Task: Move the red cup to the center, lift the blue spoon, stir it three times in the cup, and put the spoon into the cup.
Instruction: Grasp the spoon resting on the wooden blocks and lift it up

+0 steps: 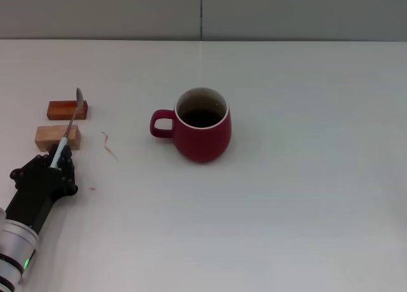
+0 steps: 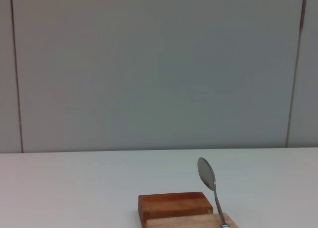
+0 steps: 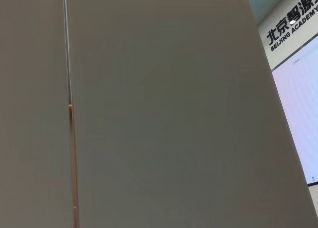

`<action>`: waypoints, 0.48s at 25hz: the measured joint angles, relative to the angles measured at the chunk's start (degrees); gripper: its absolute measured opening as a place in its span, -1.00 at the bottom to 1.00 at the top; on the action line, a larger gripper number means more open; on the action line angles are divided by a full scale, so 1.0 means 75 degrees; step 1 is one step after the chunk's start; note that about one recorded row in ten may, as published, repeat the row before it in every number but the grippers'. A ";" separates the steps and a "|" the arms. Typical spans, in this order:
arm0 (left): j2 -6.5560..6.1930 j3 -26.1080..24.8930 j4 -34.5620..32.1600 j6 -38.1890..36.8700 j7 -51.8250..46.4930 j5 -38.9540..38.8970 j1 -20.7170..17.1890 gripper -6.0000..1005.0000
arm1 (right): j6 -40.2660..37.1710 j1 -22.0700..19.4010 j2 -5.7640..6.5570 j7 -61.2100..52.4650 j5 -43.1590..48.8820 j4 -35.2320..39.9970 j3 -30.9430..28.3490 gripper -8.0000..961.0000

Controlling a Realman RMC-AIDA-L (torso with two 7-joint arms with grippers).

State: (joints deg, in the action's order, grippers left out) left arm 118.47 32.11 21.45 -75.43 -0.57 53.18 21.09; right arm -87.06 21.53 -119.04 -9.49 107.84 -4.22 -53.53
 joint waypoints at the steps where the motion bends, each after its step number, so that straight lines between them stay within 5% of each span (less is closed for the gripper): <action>1: 0.0000 -0.0013 0.0000 -0.0013 0.0000 0.0000 0.0000 -0.70 | -0.0001 -0.0003 -0.0003 0.0000 0.0000 -0.0016 0.0000 0.48; 12: -0.0018 -0.0038 -0.0055 -0.0134 -0.0238 -0.0001 -0.0025 -0.70 | -0.0007 -0.0012 -0.0008 0.0000 0.0000 -0.0058 0.0095 0.47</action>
State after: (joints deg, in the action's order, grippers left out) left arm 118.34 31.82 21.03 -76.43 -2.36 53.18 20.90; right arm -87.11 21.44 -119.09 -9.49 107.84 -4.66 -52.81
